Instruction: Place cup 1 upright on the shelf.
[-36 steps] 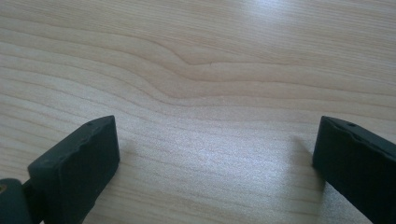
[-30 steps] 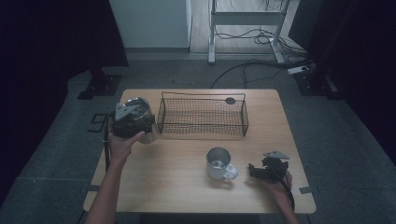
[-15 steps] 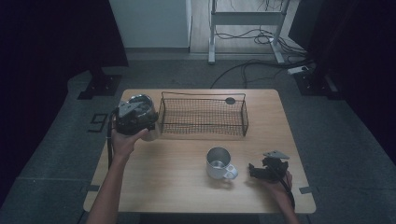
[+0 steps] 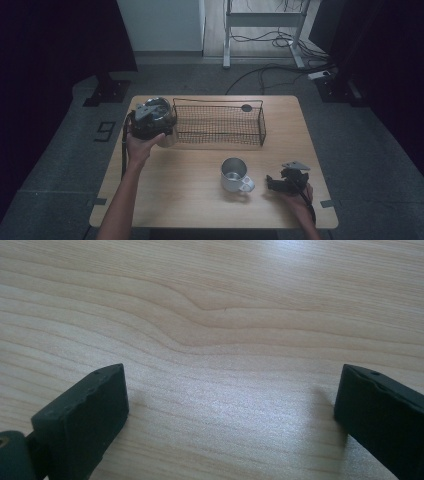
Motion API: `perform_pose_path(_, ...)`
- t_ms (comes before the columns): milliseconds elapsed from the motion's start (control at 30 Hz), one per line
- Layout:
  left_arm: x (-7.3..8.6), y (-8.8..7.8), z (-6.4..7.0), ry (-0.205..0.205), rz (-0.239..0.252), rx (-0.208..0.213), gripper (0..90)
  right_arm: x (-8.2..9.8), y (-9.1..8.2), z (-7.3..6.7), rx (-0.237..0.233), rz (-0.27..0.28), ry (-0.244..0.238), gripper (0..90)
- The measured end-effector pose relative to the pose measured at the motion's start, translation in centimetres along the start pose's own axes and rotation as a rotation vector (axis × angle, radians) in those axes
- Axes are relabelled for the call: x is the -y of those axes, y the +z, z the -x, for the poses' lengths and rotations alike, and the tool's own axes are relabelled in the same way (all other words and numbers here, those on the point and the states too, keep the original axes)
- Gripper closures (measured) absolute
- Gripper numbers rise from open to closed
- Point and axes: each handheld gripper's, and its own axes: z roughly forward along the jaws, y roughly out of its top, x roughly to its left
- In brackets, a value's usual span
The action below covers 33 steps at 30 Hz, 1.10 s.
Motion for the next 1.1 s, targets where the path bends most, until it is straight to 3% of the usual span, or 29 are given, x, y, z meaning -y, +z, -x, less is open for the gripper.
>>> perform_pose_path(467, -0.3, 0.8, 0.3, 0.004, -0.013, 0.001, 4.2, 0.0, 0.0, 0.0, 0.0, 0.0, 0.0, 0.7)
perform_pose_path(1100, -2.0, 1.9, 1.2, 0.01, -0.006, 0.025, 4.2, 0.0, 0.0, 0.0, 0.0, 0.002, 0.001, 0.7)
